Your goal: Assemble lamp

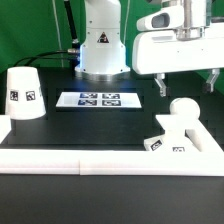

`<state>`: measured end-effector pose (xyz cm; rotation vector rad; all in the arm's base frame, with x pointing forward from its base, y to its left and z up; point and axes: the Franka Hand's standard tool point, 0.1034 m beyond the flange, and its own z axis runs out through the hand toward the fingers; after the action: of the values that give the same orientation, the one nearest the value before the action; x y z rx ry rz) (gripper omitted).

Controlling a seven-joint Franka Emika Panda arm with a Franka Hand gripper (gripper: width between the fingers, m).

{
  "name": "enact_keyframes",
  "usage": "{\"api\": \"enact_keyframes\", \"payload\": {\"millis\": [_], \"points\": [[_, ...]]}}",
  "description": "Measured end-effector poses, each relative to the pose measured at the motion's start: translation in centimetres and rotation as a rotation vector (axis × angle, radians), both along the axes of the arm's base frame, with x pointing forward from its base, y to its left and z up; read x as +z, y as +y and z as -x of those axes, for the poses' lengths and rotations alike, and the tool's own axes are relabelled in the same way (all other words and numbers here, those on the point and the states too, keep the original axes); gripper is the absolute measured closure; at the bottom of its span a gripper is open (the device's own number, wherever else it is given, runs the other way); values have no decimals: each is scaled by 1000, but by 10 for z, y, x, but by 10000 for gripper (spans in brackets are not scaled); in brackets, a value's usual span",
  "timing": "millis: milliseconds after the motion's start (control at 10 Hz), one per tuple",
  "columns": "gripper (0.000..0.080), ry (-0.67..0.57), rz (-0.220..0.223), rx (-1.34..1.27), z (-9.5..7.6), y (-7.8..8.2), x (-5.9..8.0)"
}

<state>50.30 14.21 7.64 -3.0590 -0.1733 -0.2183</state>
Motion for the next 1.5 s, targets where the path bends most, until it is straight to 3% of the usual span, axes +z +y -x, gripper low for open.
{"api": "enact_keyframes", "payload": {"millis": [200, 400, 1000, 1300, 1500], "points": [[101, -10, 2, 18, 8, -3, -9], [101, 4, -7, 8, 23, 18, -16], [101, 46, 4, 21, 31, 20, -20], [101, 253, 48, 41, 33, 17, -21], [101, 355, 65, 47, 24, 18, -21]]}}
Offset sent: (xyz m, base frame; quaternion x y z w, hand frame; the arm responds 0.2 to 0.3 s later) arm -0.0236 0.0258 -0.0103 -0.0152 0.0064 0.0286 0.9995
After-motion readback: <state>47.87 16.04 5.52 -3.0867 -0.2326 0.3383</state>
